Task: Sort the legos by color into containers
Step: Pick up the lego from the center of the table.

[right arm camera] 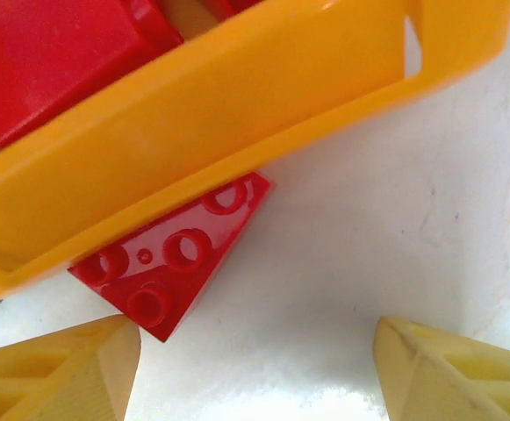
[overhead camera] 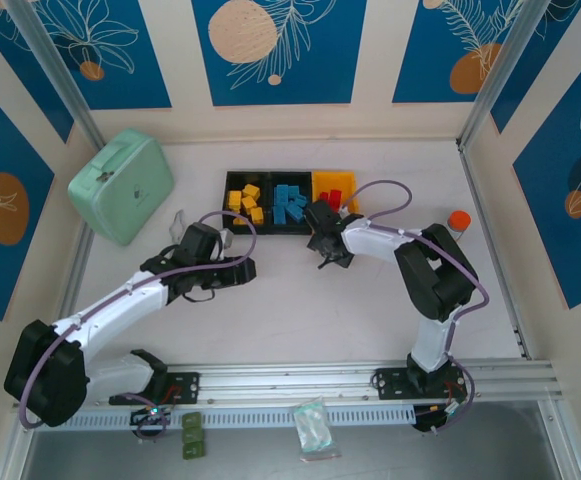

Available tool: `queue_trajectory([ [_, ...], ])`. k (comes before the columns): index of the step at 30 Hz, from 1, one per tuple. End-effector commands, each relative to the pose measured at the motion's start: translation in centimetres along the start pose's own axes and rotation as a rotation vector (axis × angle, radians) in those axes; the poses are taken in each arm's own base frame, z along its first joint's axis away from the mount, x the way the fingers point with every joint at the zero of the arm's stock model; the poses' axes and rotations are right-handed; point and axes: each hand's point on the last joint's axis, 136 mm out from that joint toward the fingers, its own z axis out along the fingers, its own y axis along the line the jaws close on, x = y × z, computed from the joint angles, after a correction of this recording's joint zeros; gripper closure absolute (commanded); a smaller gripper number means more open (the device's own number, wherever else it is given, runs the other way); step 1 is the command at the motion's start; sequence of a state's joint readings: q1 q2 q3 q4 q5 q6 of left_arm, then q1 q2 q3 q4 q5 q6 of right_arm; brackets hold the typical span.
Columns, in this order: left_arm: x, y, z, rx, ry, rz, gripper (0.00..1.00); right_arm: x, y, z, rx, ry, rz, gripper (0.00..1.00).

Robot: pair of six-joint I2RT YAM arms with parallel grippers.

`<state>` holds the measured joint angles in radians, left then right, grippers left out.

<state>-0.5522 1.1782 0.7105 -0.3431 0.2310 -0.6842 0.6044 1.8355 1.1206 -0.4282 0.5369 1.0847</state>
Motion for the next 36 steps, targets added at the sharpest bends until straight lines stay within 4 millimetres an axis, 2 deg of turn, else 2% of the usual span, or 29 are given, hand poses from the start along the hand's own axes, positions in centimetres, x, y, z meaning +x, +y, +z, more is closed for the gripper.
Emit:
queue_trajectory([
  [1, 0.2, -0.4, 0.1, 0.014, 0.002, -0.002, 0.34, -1.1, 1.8, -1.4, -0.03, -0.077, -0.034, 0.27],
  [8, 0.6, 0.1, -0.2, 0.002, 0.0, -0.003, 0.34, -1.2, 3.1, -1.4, -0.027, -0.083, -0.048, 0.2],
  [14, 0.7, 0.4, -0.4, -0.007, -0.006, -0.001, 0.34, -1.8, 2.0, -0.1, 0.02, -0.061, -0.038, 0.2],
  [21, 0.7, 0.4, -0.1, -0.005, -0.001, -0.008, 0.34, -1.9, 1.6, 1.0, 0.035, -0.053, -0.061, 0.2],
  [32, 0.8, 0.5, 0.2, -0.013, 0.007, -0.013, 0.34, -3.0, 1.8, 2.8, 0.042, -0.041, -0.075, 0.24],
  [36, 0.8, 0.5, 0.0, -0.013, 0.003, -0.014, 0.34, -2.6, 1.5, 2.8, 0.044, -0.03, -0.066, 0.34],
])
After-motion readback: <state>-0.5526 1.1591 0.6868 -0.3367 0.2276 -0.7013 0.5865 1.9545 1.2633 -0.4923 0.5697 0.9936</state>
